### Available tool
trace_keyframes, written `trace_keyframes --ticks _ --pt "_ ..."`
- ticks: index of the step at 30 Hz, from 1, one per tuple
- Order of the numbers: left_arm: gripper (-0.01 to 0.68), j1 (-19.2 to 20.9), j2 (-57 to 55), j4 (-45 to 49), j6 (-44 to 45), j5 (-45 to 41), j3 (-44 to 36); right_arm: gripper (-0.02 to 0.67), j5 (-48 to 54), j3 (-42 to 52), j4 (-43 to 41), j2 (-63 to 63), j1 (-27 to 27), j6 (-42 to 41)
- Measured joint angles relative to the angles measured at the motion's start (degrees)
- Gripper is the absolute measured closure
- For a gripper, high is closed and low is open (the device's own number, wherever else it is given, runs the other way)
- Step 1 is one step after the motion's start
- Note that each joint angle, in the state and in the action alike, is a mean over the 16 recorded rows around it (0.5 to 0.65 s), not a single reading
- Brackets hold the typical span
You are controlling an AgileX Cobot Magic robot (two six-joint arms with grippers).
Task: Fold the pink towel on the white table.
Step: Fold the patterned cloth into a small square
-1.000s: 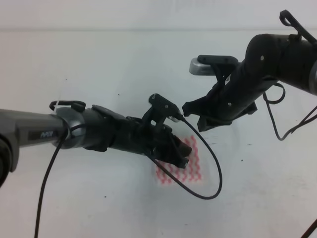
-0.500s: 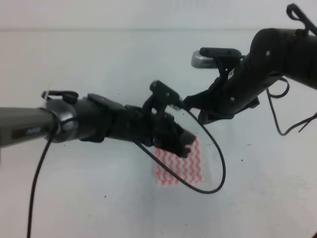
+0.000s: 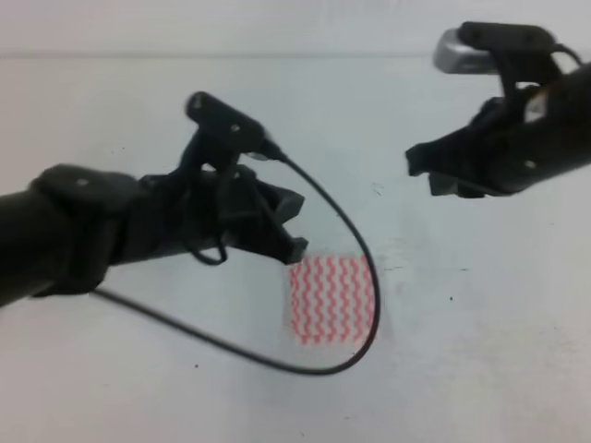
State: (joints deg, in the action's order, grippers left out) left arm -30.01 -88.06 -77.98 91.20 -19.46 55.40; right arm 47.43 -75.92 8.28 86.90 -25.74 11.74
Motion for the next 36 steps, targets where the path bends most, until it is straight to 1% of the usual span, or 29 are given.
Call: trace_keyframes --ticks 12,21,30,36 --pt "0.677 0.0 27.2 -8.0 -1.2 10.0 -19.9 0.667 -4.9 19.1 0.0 -26.7 0.0 2.7" --pt "0.677 0.0 51.9 -13.7 -1.2 14.3 -34.6 0.667 -9.8 34.6 -0.4 -47.3 0.0 3.1" --pt "0.677 0.0 76.3 -16.3 -1.1 18.1 -47.9 0.667 -20.2 49.9 -0.4 -64.7 0.0 3.1" --pt "0.678 0.0 85.5 -16.5 -1.0 20.3 -53.5 0.667 -29.2 59.4 -0.1 -73.9 0.0 3.1"
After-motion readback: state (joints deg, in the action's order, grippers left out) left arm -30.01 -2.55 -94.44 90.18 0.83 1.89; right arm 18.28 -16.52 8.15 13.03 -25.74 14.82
